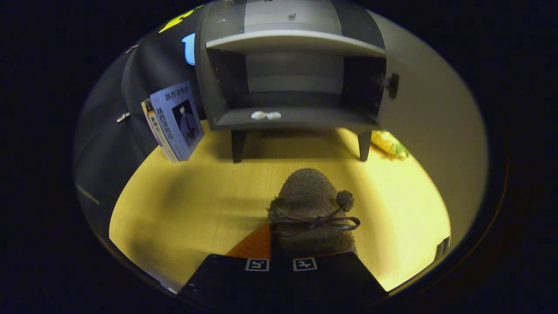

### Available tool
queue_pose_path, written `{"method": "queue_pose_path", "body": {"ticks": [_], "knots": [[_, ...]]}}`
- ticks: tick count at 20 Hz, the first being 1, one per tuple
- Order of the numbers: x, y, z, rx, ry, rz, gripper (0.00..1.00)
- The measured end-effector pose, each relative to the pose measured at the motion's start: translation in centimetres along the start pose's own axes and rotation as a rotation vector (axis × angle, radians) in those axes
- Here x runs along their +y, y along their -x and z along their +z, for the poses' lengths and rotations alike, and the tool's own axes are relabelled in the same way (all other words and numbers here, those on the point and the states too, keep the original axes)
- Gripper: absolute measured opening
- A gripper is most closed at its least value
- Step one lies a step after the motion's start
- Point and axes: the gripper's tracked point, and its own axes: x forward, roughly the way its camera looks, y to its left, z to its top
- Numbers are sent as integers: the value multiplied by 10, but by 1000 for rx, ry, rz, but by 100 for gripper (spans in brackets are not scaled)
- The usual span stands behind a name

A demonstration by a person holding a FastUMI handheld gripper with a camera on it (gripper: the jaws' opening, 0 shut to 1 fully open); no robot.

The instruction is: Open the shoe cabinet door, grab the shoes and put them into the shoe cabinet, then close the shoe cabinet door.

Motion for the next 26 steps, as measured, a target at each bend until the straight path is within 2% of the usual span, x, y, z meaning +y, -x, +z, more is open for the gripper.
{"method": "queue_pose_path", "body": {"ticks": [11,14,18,26], "knots": [[-35,59,249,-307,-67,-84,5],[-49,57,288,-327,-80,-108,5],[-55,34,324,-317,-93,-96,5],[-52,-41,400,-314,2,-51,5]]}}
